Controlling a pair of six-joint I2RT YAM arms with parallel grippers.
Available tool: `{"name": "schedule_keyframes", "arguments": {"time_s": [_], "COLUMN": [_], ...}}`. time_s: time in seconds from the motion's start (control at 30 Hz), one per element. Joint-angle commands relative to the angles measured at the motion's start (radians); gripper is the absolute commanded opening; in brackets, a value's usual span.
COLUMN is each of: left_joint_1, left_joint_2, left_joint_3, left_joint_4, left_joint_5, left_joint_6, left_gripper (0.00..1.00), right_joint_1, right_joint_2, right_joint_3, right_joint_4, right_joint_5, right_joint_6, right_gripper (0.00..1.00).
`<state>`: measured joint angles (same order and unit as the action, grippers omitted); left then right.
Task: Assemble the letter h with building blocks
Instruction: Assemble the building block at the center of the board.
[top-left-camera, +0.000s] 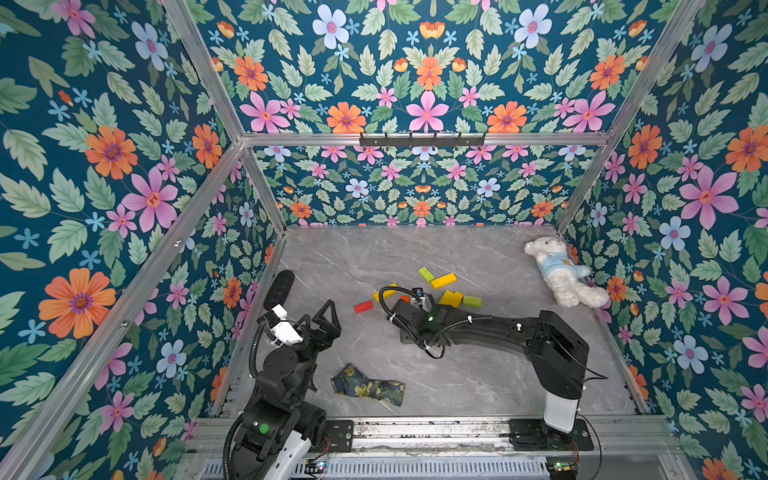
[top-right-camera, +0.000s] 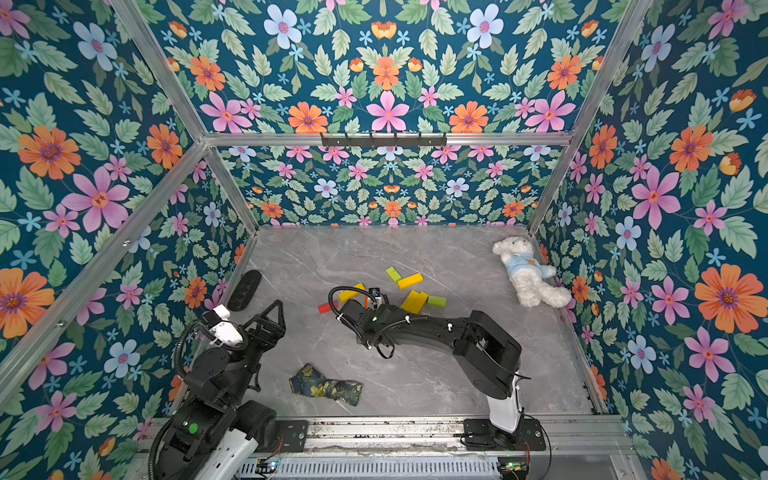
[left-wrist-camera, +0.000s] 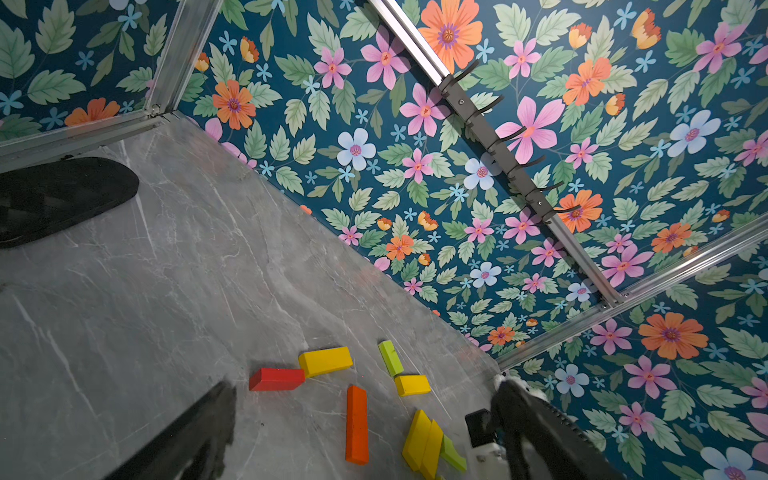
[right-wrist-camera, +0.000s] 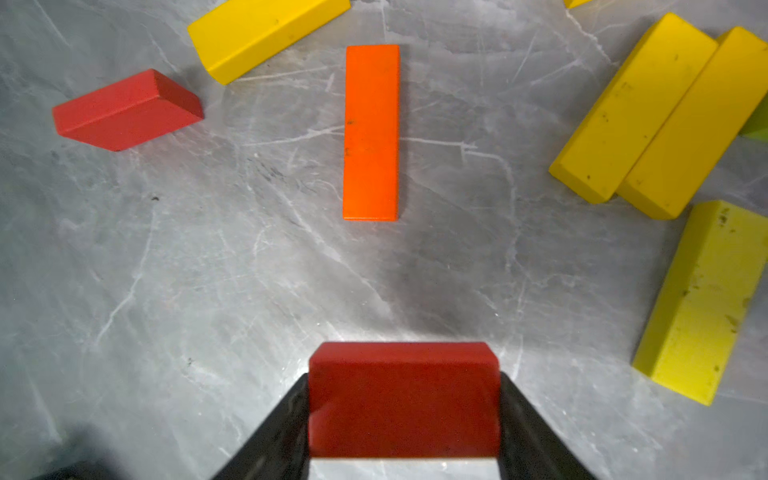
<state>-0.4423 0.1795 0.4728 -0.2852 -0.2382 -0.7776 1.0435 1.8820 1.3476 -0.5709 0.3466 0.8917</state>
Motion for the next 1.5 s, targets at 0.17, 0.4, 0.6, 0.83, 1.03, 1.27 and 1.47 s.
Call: {"name": "schedule_keyframes", "arguments": {"time_s": [0.17,0.4,0.6,0.83,1.03,1.27,1.47], "left_joint_1": [0.000,0.001,0.001,0.001,0.001,0.000,0.001], "left_joint_2": [-0.002,-0.002,0.000,0.000,-0.001,-0.001,0.000], "left_joint_3": [0.000,-0.004,-0.006,-0.008,-0.008,-0.007,-0.008], "left_joint_4": [0.021,0.025,0.028,0.028,0.027,0.024,0.028], "left_joint_5": [-0.006,-0.006,-0.006,-0.010,-0.011,-0.013,-0.015], "left_joint_6": [0.001,0.000,0.002,0.003,0.003,0.005,0.005], "left_gripper": [1.00,1.00,1.00,1.00,1.00,1.00,1.00], "right_joint_1": [-0.020,-0.040,-0.046,-0.054,-0.062,-0.068,-0.068], "right_joint_2": [0.013,0.082,0.137,0.194,0.221,0.234,0.249], "right_joint_3": [-0.038,0.028,0.080,0.137,0.156,0.165,0.177], "right_joint_4": [0.005,0.002,-0.010,-0.034,-0.038,-0.049,-0.056], "right_joint_5": [-0.049,-0.070,-0.061,-0.053,-0.052,-0.028,-0.027], "right_joint_6": [0.057,0.043,0.038,0.037,0.039,0.014,0.003], "right_gripper": [0.60,0.60,0.61,0.61,0.61,0.63,0.66]}}
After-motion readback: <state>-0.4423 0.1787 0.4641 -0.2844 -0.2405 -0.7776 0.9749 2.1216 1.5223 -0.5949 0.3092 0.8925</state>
